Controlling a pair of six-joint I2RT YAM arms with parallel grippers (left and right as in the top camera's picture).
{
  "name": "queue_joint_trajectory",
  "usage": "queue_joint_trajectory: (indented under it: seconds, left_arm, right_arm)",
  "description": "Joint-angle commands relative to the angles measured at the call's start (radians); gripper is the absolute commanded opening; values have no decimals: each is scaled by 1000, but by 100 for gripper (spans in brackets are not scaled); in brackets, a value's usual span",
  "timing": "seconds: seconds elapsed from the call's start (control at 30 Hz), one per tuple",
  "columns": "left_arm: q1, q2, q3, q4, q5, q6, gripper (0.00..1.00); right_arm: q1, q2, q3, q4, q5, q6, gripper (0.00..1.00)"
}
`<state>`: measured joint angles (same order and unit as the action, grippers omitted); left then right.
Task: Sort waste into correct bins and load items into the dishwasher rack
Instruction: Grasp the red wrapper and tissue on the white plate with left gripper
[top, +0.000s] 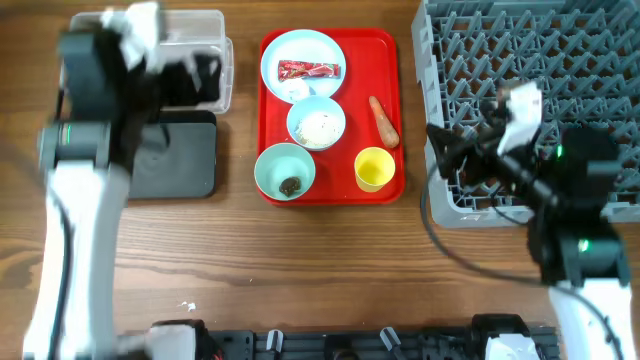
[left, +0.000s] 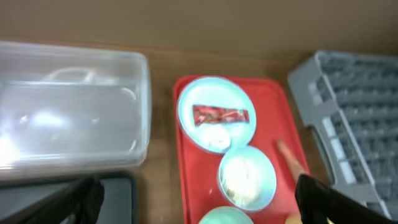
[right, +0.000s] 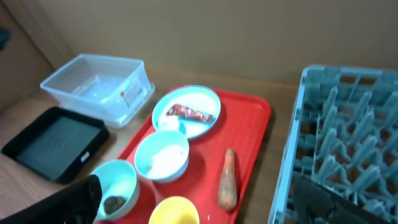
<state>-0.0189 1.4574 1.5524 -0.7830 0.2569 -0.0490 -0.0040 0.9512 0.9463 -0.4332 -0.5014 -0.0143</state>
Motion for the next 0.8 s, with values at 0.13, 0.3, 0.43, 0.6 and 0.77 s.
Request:
queue_joint_trajectory:
  seconds: [0.13, 0.3, 0.43, 0.6, 0.77]
  left_arm:
    - [-194, 476, 463, -156, -29, 71, 100]
    - [-265, 655, 465, -27, -26, 75, 100]
    - [-300, 754, 465, 10, -26, 242, 96]
    - [-320, 848, 465, 50, -69, 377, 93]
    - [-302, 899, 465, 122, -76, 386, 94]
  right_arm:
    - [6, 161, 148, -106, -24, -31, 100]
    - [6, 185, 148, -133, -24, 50, 100]
    - [6, 186, 148, -168, -24, 51, 100]
    - [6, 186, 148, -204, -19, 40, 100]
    - [6, 186, 147, -213, -19, 40, 100]
